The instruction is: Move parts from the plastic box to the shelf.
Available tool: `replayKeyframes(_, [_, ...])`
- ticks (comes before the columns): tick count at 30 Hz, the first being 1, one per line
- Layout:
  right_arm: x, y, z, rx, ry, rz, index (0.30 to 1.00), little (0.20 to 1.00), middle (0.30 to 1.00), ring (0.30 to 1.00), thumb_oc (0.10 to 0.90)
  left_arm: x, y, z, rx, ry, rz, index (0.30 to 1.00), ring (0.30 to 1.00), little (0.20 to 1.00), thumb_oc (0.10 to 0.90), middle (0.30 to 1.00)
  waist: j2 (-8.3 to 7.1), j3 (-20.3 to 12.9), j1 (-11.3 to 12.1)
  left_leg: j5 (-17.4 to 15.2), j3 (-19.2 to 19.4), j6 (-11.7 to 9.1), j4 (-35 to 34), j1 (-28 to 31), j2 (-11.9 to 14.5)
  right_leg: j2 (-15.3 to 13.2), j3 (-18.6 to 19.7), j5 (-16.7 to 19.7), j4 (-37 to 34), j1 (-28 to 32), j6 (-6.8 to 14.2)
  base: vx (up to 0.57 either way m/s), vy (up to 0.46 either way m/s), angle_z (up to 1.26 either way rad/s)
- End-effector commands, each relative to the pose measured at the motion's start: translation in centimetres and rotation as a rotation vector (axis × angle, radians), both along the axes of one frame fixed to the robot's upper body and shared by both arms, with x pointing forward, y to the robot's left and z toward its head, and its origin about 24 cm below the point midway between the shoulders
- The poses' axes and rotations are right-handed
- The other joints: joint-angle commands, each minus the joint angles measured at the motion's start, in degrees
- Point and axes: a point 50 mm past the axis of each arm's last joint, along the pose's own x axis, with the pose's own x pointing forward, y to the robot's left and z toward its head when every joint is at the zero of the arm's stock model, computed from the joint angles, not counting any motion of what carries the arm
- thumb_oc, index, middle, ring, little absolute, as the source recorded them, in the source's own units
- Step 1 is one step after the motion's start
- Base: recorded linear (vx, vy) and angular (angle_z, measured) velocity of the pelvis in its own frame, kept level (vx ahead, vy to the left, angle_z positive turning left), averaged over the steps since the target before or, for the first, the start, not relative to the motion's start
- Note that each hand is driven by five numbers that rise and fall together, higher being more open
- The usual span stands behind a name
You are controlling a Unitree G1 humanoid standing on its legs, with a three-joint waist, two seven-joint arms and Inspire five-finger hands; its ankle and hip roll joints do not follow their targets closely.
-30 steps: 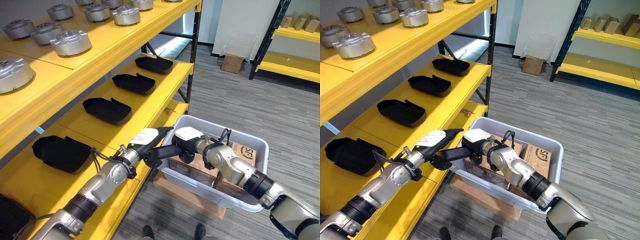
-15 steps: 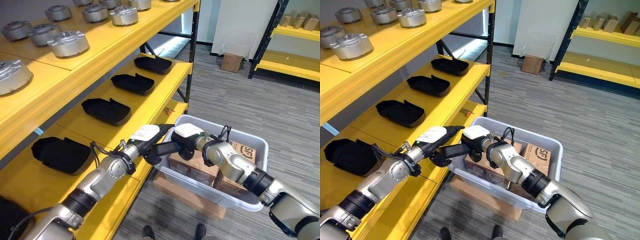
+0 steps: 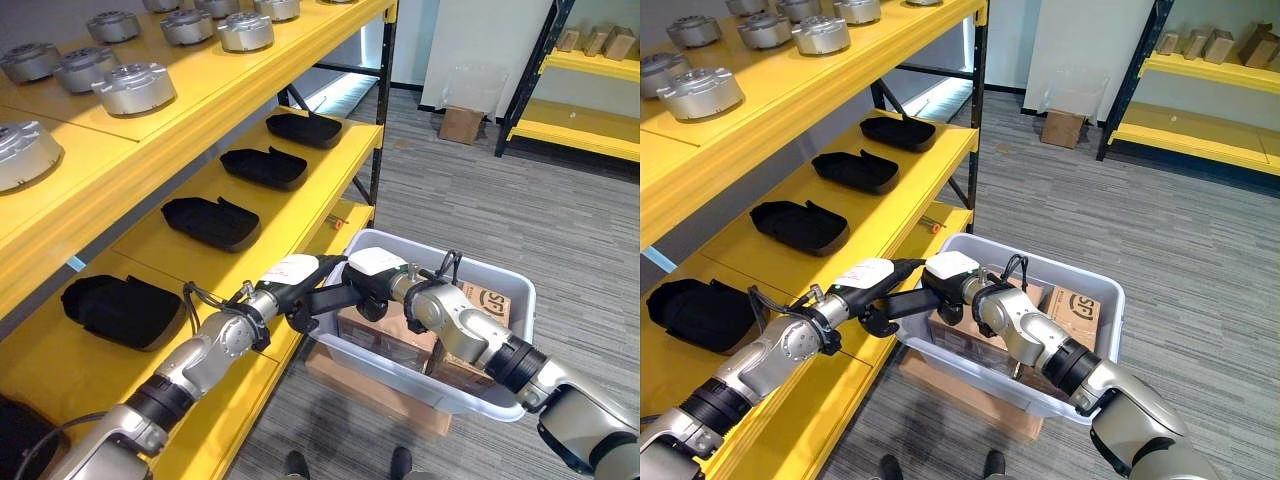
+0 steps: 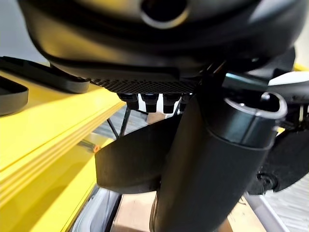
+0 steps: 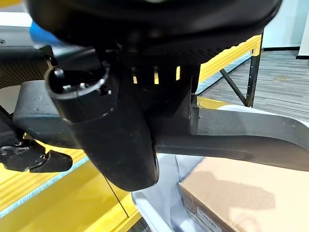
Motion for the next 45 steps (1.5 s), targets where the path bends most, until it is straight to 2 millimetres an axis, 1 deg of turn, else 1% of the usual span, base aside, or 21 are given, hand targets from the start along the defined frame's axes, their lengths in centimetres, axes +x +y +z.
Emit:
replayKeyframes(1, [1.3,4.3,8.0,0.094,-0.273,0.138,0.300,0.300,0.300,0.300,0.400,2.5,-0.9,5.4,-0.082,-0.173,-0.024,0.300,0.300,0.300,0.400,0.300,-1.47,-2.68,0.78,-3.96,-2.87,-3.35,-0.49,4.24,2.92,-3.53,3.55,-5.66,4.20,0.81,3.90,0.00,0.000,0.00])
replayKeyframes(8, [1.5,4.1,8.4,0.113,-0.278,0.120,0.300,0.300,0.300,0.300,0.400,2.3,-1.3,5.5,-0.104,-0.198,-0.048,0.300,0.300,0.300,0.400,0.300,-1.54,-2.59,0.79,-4.06,-2.86,-3.30,-0.49,4.28,2.92,-3.57,3.62,-5.77,4.33,0.75,3.87,0.00,0.000,0.00])
replayKeyframes(16, [1.6,3.8,8.7,0.175,-0.266,0.098,0.300,0.300,0.300,0.300,0.400,2.3,-1.2,5.8,-0.134,-0.225,-0.026,0.300,0.300,0.300,0.400,0.300,-1.63,-2.66,0.67,-4.14,-2.93,-3.27,-0.49,4.44,2.88,-3.54,3.80,-5.79,4.32,0.86,3.83,0.00,0.000,0.00])
replayKeyframes(25, [1.9,2.9,8.8,0.240,-0.268,0.043,0.300,0.300,0.300,0.300,0.400,2.4,-0.3,7.0,-0.199,-0.279,0.010,0.300,0.300,0.300,0.400,0.300,-1.59,-2.85,0.72,-4.28,-2.98,-3.26,-0.49,4.73,2.78,-3.63,3.80,-5.73,4.06,1.24,3.82,0.00,0.000,0.00])
replayKeyframes(31, [1.9,2.6,8.7,0.265,-0.245,0.049,0.303,0.303,0.303,0.303,0.402,2.4,0.3,7.4,-0.204,-0.291,0.019,0.300,0.300,0.300,0.400,0.300,-1.65,-3.15,0.80,-4.40,-3.14,-3.20,-0.49,4.88,2.65,-3.64,3.78,-5.76,4.10,1.35,3.86,0.00,0.000,0.00])
replayKeyframes(32, [1.9,2.7,8.7,0.268,-0.232,0.056,0.547,0.547,0.547,0.547,0.576,2.4,0.4,7.4,-0.204,-0.291,0.020,0.300,0.300,0.300,0.400,0.300,-1.66,-3.16,0.84,-4.42,-3.18,-3.18,-0.49,4.87,2.63,-3.63,3.79,-5.77,4.10,1.36,3.86,0.00,0.000,0.00])
replayKeyframes(33, [1.8,2.8,8.6,0.268,-0.214,0.070,1.000,1.000,1.000,1.000,0.900,2.4,0.4,7.4,-0.206,-0.290,0.022,0.300,0.300,0.300,0.400,0.300,-1.67,-3.17,0.88,-4.46,-3.22,-3.16,-0.49,4.86,2.60,-3.62,3.79,-5.77,4.08,1.36,3.85,0.00,0.000,0.00])
replayKeyframes(38, [0.9,4.1,7.5,0.278,-0.090,0.148,1.000,1.000,1.000,1.000,0.900,2.2,0.6,7.2,-0.205,-0.276,0.021,0.300,0.300,0.300,0.400,0.300,-1.84,-3.33,1.49,-4.53,-3.54,-3.14,-0.49,4.80,2.50,-3.70,3.29,-5.85,3.87,1.66,3.85,0.00,-0.008,0.00])
replayKeyframes(39, [0.6,4.6,7.3,0.280,-0.055,0.174,1.000,1.000,1.000,1.000,0.900,2.1,0.7,7.0,-0.199,-0.266,0.024,0.300,0.300,0.300,0.400,0.300,-1.96,-3.49,1.82,-4.51,-3.85,-3.17,-0.49,4.65,2.41,-3.70,2.98,-5.75,3.74,1.74,3.91,0.00,-0.033,0.02])
replayKeyframes(41, [0.5,4.6,6.8,0.267,-0.008,0.180,1.000,1.000,1.000,1.000,0.900,2.0,0.8,6.8,-0.195,-0.261,0.026,0.300,0.300,0.300,0.400,0.300,-2.03,-3.59,2.05,-4.55,-4.07,-3.12,-0.49,4.58,2.33,-3.70,2.84,-5.73,3.57,1.89,3.88,0.01,-0.031,0.03])
replayKeyframes(42, [0.2,4.8,6.5,0.274,0.046,0.221,1.000,1.000,1.000,1.000,0.900,1.9,1.0,6.7,-0.191,-0.259,0.029,0.300,0.300,0.300,0.400,0.300,-2.12,-3.66,2.23,-4.54,-4.18,-3.12,-0.49,4.53,2.30,-3.71,2.73,-5.69,3.39,2.00,3.87,0.01,-0.026,0.04])
replayKeyframes(43, [0.0,4.9,6.4,0.279,0.061,0.233,1.000,1.000,1.000,1.000,0.900,1.9,1.1,6.6,-0.190,-0.258,0.030,0.300,0.300,0.300,0.400,0.300,-2.15,-3.69,2.26,-4.53,-4.20,-3.13,-0.49,4.50,2.32,-3.70,2.66,-5.68,3.34,2.02,3.87,0.01,-0.045,0.02])
replayKeyframes(44, [-1.2,5.4,6.1,0.286,0.148,0.304,1.000,1.000,1.000,1.000,0.900,1.7,1.3,6.4,-0.183,-0.253,0.035,0.300,0.300,0.300,0.400,0.300,-2.36,-3.72,2.51,-4.46,-4.42,-3.22,-0.49,4.35,2.36,-3.69,2.12,-5.65,3.30,2.09,3.93,0.01,-0.053,0.03])
replayKeyframes(45, [-1.7,5.5,5.9,0.301,0.183,0.324,1.000,1.000,1.000,1.000,0.900,1.7,1.4,6.3,-0.180,-0.250,0.037,0.300,0.300,0.300,0.400,0.300,-2.50,-3.67,2.61,-4.43,-4.42,-3.18,-0.49,4.31,2.41,-3.70,1.97,-5.65,3.25,2.15,3.92,0.01,-0.066,0.03])
